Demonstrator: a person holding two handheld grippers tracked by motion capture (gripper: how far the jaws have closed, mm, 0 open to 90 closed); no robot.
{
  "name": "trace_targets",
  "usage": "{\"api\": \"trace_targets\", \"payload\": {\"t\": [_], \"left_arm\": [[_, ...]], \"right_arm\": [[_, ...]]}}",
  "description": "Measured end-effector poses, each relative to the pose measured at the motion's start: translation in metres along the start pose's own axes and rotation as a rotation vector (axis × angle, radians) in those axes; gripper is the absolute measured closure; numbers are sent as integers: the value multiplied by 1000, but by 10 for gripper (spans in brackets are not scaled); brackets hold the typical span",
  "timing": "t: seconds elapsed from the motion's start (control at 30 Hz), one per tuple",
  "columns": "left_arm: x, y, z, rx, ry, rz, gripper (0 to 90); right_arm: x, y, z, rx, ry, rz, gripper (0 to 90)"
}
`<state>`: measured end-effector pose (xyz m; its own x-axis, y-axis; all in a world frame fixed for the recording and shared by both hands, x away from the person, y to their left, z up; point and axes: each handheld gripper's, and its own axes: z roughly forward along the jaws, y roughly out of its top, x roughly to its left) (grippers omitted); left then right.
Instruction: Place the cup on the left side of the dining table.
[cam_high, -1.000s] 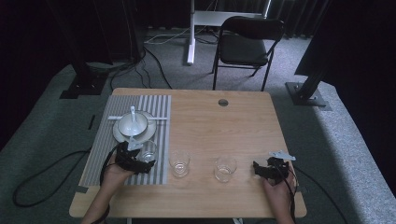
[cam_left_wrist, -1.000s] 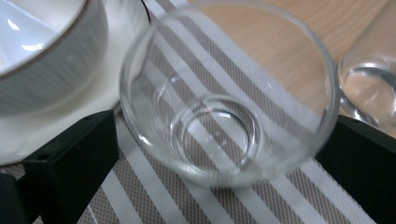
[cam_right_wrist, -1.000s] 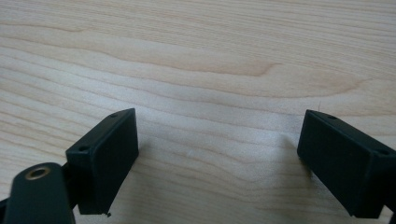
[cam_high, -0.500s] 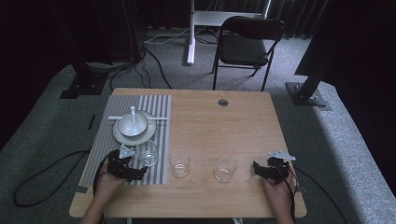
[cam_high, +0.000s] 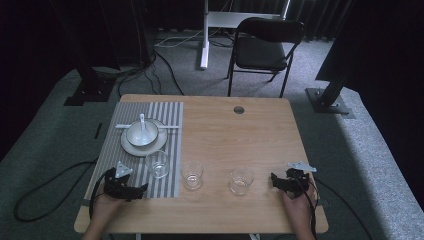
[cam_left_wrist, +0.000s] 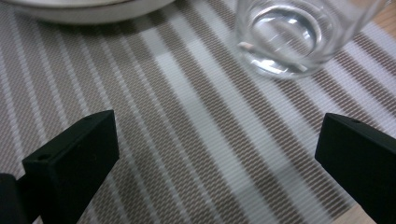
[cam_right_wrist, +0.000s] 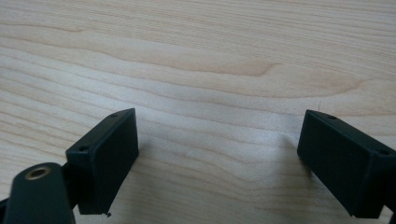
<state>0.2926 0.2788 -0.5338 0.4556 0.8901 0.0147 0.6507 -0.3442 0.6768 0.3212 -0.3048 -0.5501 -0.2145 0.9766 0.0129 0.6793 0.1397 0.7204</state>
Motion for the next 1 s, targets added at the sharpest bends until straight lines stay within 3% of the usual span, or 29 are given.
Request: {"api": "trace_targets", "payload": {"t": [0.07, 0.17, 0.63, 1.0], "left_arm": [[2, -5, -4, -10, 25, -8, 2], [4, -10, -6, -9, 26, -20, 2], [15, -37, -22, -13, 113, -72, 2], [25, -48, -35, -62, 182, -177, 2]], "right_arm": [[0, 0, 0, 0, 0, 0, 120], [0, 0, 0, 0, 0, 0, 120], [0, 0, 0, 0, 0, 1, 120], [0, 0, 0, 1, 0, 1, 120]]}}
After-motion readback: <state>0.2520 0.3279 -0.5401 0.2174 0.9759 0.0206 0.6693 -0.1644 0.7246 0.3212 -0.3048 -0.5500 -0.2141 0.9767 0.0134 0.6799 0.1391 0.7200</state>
